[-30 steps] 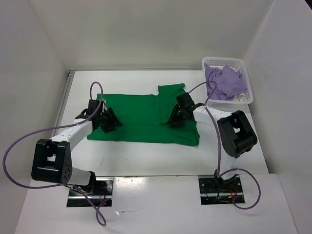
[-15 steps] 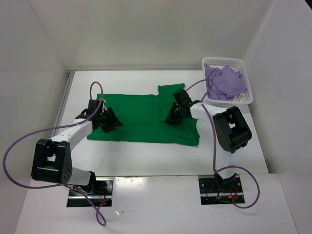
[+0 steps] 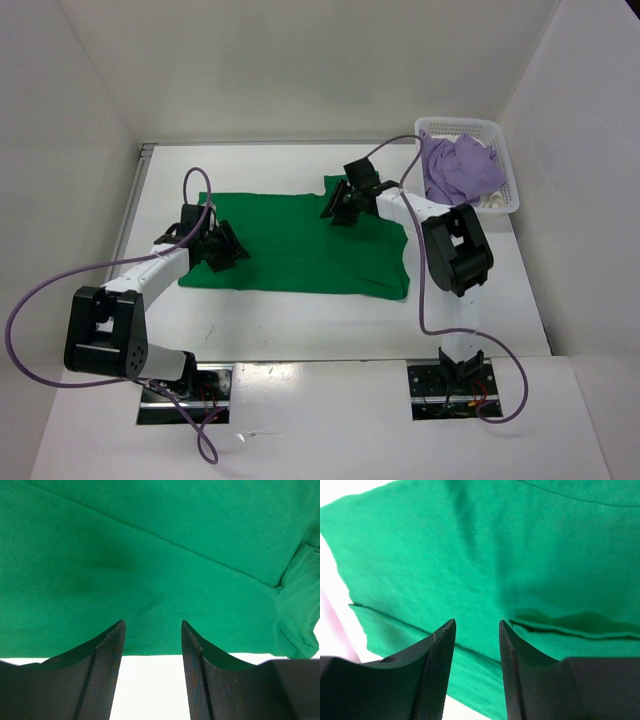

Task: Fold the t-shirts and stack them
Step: Fold the flattened tshirt in 1/3 of the way

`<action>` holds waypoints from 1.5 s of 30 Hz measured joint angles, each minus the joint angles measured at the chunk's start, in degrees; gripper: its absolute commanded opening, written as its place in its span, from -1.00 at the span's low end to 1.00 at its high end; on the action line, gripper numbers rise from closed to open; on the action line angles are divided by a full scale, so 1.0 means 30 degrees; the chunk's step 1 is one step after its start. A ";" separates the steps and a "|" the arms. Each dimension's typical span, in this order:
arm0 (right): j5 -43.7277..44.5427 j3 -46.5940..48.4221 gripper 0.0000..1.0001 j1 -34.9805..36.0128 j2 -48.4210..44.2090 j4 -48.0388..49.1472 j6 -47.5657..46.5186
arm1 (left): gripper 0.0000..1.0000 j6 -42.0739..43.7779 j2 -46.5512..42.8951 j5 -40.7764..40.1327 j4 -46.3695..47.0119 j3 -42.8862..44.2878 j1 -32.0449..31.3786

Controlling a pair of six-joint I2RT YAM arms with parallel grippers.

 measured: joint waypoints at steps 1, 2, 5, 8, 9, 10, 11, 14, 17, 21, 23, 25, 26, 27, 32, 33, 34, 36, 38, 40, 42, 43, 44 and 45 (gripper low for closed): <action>0.0029 -0.0153 -0.13 0.0000 -0.0226 0.0058 -0.0044 | 0.12 0.0007 -0.0036 -0.0007 0.0000 0.0000 0.0000; 0.0102 -0.0612 -0.24 0.0000 -0.0750 0.0117 -0.0087 | 0.07 0.0000 -0.0073 -0.0022 0.0015 0.0007 0.0000; 0.0022 -0.2841 -0.81 0.0007 -0.2922 0.0175 -0.0058 | 0.04 -0.0007 -0.0015 -0.0015 0.0036 0.0007 0.0000; -0.0189 -0.5756 -1.00 0.0248 -0.5093 0.0474 0.0372 | 0.02 -0.0182 0.0408 0.0189 0.0109 0.0022 0.0000; -0.0226 -0.6470 -1.00 0.0488 -0.5457 0.0495 0.0539 | 0.02 -0.0401 0.0576 0.0291 0.0117 0.0015 0.0000; -0.0270 -0.6987 -1.00 0.0758 -0.5617 0.0554 0.0634 | 0.02 -0.0503 0.0736 0.0393 0.0124 -0.0007 0.0000; -0.0350 -0.7446 -1.00 0.1151 -0.5654 0.0546 0.0707 | 0.02 -0.0590 0.0838 0.0503 0.0189 -0.0087 0.0000; -0.0721 -0.7949 -1.00 0.2280 -0.5056 0.0539 0.0867 | 0.02 -0.0969 0.1115 0.0729 0.0313 -0.0357 0.0007; -0.0969 -0.7861 -1.00 0.3075 -0.4189 0.0714 0.0896 | 0.02 -0.1042 0.1967 0.1107 0.0306 -0.0357 0.0102; -0.1035 -0.7803 -1.00 0.3599 -0.3563 0.0765 0.0918 | 0.08 -0.1450 0.2594 0.2346 0.0393 -0.0874 0.1217; -0.1005 -0.7730 -1.00 0.3665 -0.3490 0.0845 0.0918 | 0.08 -0.1537 0.2579 0.3249 0.0401 -0.1122 0.2055; -0.1020 -0.7701 -1.00 0.3701 -0.3359 0.1042 0.0969 | 0.11 -0.1566 0.2484 0.3978 0.0306 -0.1384 0.2827; -0.1005 -0.7701 -1.00 0.3759 -0.3351 0.1137 0.0976 | 0.11 -0.1566 0.2368 0.4175 0.0153 -0.1508 0.3104; -0.0962 -0.7708 -1.00 0.3818 -0.3351 0.1173 0.0976 | 0.11 -0.1566 0.2251 0.4233 -0.0066 -0.1596 0.3264; -0.0896 -0.8160 -1.00 0.4102 -0.3563 0.1661 0.0976 | 0.11 -0.1858 0.1275 0.4204 -0.1545 -0.2076 0.3461; -0.0867 -0.8408 -1.00 0.4167 -0.3730 0.1785 0.0969 | 0.11 -0.1909 0.0831 0.4189 -0.2047 -0.2317 0.3461; -0.0823 -0.8714 -1.00 0.4248 -0.3949 0.1851 0.0976 | 0.07 -0.1938 0.0306 0.4204 -0.2645 -0.2586 0.3461; -0.0780 -0.9275 -1.00 0.4422 -0.4444 0.1829 0.0976 | 0.05 -0.2004 -0.0736 0.4240 -0.3971 -0.2943 0.3461; -0.0729 -0.9617 -0.90 0.4612 -0.4816 0.1617 0.0940 | 0.02 -0.1996 -0.1392 0.4313 -0.4801 -0.3009 0.3461; -0.0670 -0.9690 -0.67 0.4765 -0.5064 0.1129 0.0845 | -0.05 -0.1974 -0.1647 0.4364 -0.5348 -0.2841 0.3461; -0.0503 -0.9296 -0.59 0.4845 -0.5195 0.0124 0.0532 | -0.19 -0.1945 -0.1632 0.4415 -0.5807 -0.2149 0.3461; -0.0393 -0.8888 -0.56 0.4860 -0.5195 -0.0481 0.0335 | -0.31 -0.1931 -0.1596 0.4452 -0.5850 -0.1581 0.3461; -0.0291 -0.8211 -0.51 0.4845 -0.5180 -0.1224 0.0087 | -0.38 -0.1945 -0.1523 0.4510 -0.5770 -0.0860 0.3461; -0.0175 -0.7504 -0.49 0.4750 -0.5180 -0.1727 -0.0087 | -0.44 -0.1989 -0.1443 0.4444 -0.5493 -0.0102 0.3453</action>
